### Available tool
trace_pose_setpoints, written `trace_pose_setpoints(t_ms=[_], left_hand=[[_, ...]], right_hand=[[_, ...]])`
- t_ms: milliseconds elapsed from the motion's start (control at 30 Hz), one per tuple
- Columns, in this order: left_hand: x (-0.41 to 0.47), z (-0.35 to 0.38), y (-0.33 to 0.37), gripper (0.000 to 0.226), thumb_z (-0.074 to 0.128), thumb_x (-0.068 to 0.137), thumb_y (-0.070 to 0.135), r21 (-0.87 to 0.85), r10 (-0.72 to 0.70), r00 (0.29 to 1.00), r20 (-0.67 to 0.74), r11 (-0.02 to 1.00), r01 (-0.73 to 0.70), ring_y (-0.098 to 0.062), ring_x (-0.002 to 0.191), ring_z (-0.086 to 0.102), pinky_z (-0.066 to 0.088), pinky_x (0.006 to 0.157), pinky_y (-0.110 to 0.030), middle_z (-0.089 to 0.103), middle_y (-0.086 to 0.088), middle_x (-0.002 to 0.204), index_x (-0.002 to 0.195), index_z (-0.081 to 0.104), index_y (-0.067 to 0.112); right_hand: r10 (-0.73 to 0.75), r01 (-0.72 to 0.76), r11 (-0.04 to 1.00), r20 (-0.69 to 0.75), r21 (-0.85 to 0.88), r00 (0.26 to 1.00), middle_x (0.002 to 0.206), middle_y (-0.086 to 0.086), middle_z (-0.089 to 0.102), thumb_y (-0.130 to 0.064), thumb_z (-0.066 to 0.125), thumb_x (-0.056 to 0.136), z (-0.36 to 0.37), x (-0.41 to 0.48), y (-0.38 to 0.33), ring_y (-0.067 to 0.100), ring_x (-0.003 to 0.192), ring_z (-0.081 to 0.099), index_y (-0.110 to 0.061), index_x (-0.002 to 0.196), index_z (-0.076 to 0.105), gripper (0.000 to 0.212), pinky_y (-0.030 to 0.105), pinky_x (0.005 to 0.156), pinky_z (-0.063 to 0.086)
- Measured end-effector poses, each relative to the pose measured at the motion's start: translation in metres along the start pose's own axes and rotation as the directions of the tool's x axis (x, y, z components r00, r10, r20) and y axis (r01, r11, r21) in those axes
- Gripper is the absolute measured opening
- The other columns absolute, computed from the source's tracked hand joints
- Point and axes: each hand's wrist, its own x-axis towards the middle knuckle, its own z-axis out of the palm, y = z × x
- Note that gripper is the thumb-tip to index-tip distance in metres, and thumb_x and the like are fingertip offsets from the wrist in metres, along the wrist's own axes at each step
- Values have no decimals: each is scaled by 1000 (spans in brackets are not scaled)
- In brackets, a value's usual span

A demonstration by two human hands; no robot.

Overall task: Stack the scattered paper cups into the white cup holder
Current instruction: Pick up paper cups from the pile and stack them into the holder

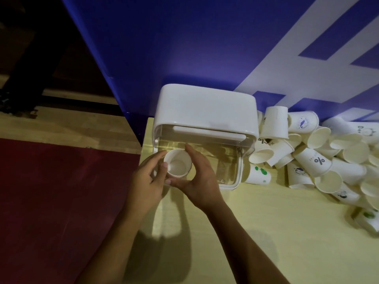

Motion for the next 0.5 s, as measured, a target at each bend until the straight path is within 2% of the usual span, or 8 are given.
trace_pose_setpoints(t_ms=[67,100,167,233,367,433,500], left_hand=[[-6,-2,7,37,62,103,21,27,16,999,-41,1000,-15,23,118,51,42,92,0,64,14,135,141,64,20],[-11,-1,13,37,63,103,20,35,35,997,-71,999,-33,24,118,50,41,91,1,63,15,134,140,64,19],[-24,4,29,32,64,103,21,48,113,984,-139,993,-107,15,119,55,41,93,-2,63,15,130,134,67,17],[-39,19,47,31,62,99,27,70,198,969,-148,979,-189,2,115,60,43,95,-9,65,12,124,128,68,16],[-54,80,80,38,54,96,46,31,163,983,84,986,-166,4,114,61,49,90,-12,65,19,121,127,65,29],[-55,118,93,42,53,96,48,62,163,969,188,982,-177,2,114,62,52,88,-14,65,18,122,132,63,30],[-50,153,108,43,56,97,48,146,200,947,252,960,-241,-3,116,62,51,86,-13,64,14,130,136,60,30]], right_hand=[[-6,6,1000,10,-11,1000,149,-16,47,-66,81,71,-8,-9,3,-21,130,28,-25,157,40,104,5,107,23],[9,-9,1000,9,-20,1000,150,-15,47,-66,80,73,-14,-17,7,-18,132,29,-27,157,39,101,5,107,23],[46,-46,999,-19,-25,999,151,-13,50,-64,80,77,-29,-38,21,-7,136,39,-28,155,43,93,9,110,29],[90,-92,995,-80,-25,993,147,-14,55,-62,79,80,-45,-64,40,-1,136,47,-29,149,51,81,15,111,37],[250,-245,968,-228,48,941,134,-22,62,-61,78,79,-82,-115,75,-2,127,56,-35,136,61,66,31,103,52],[323,-305,946,-267,107,908,131,-23,63,-55,83,78,-103,-136,91,-2,124,58,-38,132,62,60,29,100,52],[369,-343,929,-287,135,884,129,-23,65,-42,88,78,-123,-153,104,-5,121,57,-43,129,60,57,17,95,49]])
